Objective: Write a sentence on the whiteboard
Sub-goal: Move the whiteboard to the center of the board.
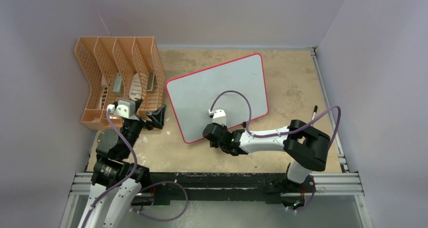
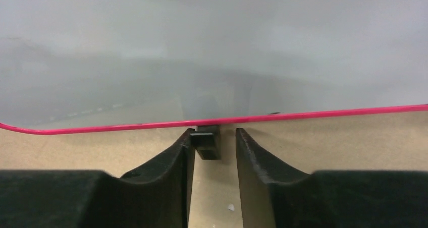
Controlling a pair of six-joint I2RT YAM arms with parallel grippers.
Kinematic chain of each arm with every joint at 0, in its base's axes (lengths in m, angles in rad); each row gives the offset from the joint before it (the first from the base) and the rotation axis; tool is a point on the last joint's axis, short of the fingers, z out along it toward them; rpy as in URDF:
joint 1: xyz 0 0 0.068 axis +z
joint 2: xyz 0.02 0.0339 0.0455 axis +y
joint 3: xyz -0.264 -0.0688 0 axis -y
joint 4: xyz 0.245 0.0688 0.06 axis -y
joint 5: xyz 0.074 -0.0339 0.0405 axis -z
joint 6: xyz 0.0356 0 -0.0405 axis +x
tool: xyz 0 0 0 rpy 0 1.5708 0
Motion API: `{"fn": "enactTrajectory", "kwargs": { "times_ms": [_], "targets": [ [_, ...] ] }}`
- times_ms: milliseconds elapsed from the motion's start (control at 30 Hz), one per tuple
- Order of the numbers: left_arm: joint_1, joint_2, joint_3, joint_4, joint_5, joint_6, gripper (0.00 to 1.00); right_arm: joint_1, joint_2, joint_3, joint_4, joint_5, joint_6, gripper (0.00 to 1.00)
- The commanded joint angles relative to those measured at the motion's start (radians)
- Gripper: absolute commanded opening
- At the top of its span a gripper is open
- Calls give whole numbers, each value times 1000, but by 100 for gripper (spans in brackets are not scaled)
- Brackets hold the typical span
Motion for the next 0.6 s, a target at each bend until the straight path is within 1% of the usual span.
{"fn": "enactTrajectory", "kwargs": {
  "times_ms": [0,233,367,467,567],
  "targets": [
    [5,-6,32,25,-8,-6,100,-11,-52,17,-99,-4,27,44],
    [5,-15,30,29,-9,-9,100,-11,-148,46,-188,-16,26,60],
    [5,-27,29,31,-8,-10,100,-19,-244,40,-261,23,37,68],
    [4,-38,26,32,-9,-12,100,-64,-312,44,-313,25,46,75],
    [-3,-50,26,31,-9,-11,100,-135,-384,34,-352,28,47,78]
  ]
}}
